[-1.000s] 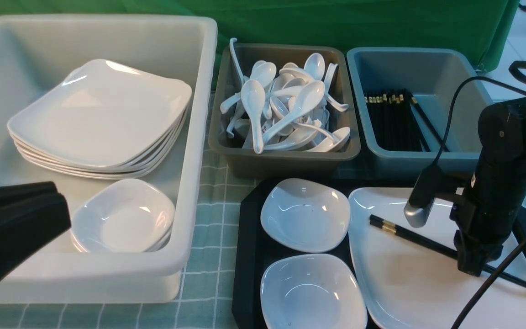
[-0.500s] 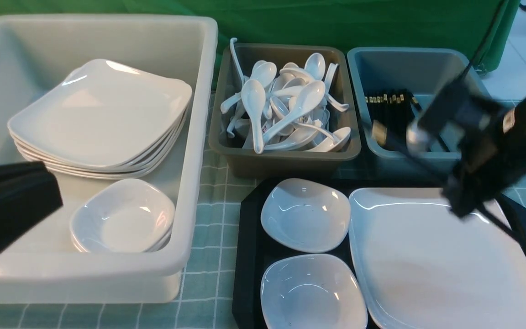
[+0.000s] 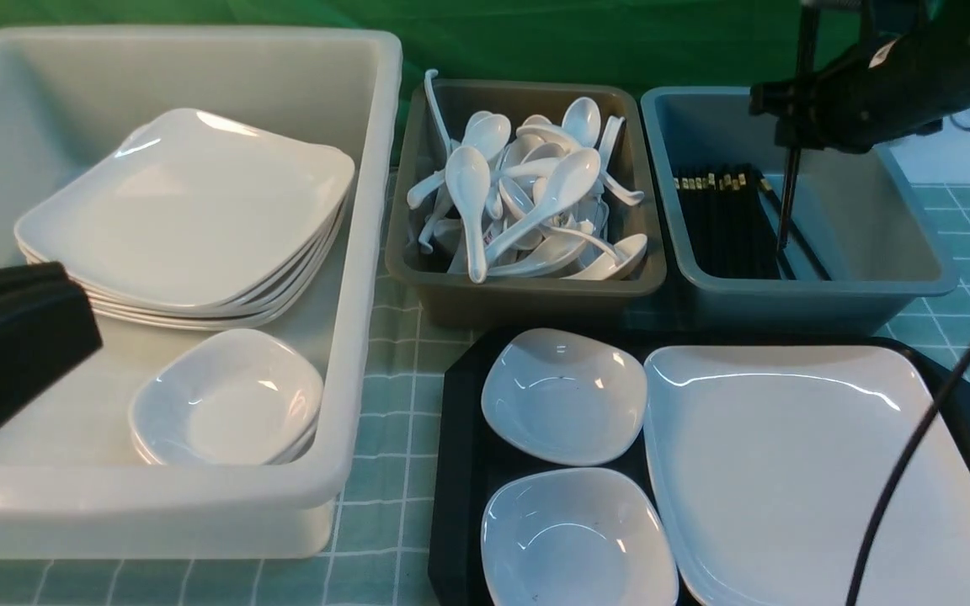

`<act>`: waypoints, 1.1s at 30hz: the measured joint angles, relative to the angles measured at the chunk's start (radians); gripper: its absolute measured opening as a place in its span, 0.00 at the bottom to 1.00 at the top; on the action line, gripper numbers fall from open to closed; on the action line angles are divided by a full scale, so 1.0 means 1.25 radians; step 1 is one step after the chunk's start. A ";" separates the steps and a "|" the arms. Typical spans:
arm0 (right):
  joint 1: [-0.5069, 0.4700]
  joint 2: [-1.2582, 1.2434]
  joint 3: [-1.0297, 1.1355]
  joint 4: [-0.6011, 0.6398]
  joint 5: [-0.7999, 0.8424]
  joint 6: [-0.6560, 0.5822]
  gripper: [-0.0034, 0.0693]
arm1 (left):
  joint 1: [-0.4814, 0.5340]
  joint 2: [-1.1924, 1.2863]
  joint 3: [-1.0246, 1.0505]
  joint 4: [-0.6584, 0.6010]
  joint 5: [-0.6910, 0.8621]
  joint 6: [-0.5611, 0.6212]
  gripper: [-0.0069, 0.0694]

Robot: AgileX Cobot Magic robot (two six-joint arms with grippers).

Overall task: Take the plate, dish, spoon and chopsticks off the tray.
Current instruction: Use the right arm to put the chopsticks into the small storage box on the right, then use the right arm to grab a plate from the dinner plate

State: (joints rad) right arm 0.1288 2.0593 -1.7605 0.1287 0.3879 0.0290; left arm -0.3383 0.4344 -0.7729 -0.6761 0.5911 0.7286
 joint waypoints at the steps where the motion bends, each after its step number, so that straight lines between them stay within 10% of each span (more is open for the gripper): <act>1: -0.001 0.016 -0.012 0.001 0.003 0.008 0.43 | 0.000 0.000 0.000 0.000 0.000 0.000 0.11; 6: -0.004 -0.004 -0.020 -0.006 0.064 -0.023 0.64 | 0.000 0.001 0.000 0.002 0.007 -0.001 0.11; 19: 0.128 -0.311 0.190 -0.136 0.463 -0.162 0.33 | 0.000 0.134 0.000 0.007 0.101 -0.003 0.11; 33: 0.525 -0.511 0.751 -0.205 0.256 -0.049 0.82 | 0.000 0.164 0.000 0.010 0.127 0.069 0.11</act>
State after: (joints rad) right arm 0.7850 1.4207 -0.8220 -0.1269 0.7082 -0.0326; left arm -0.3383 0.6394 -0.7729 -0.6637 0.7493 0.8154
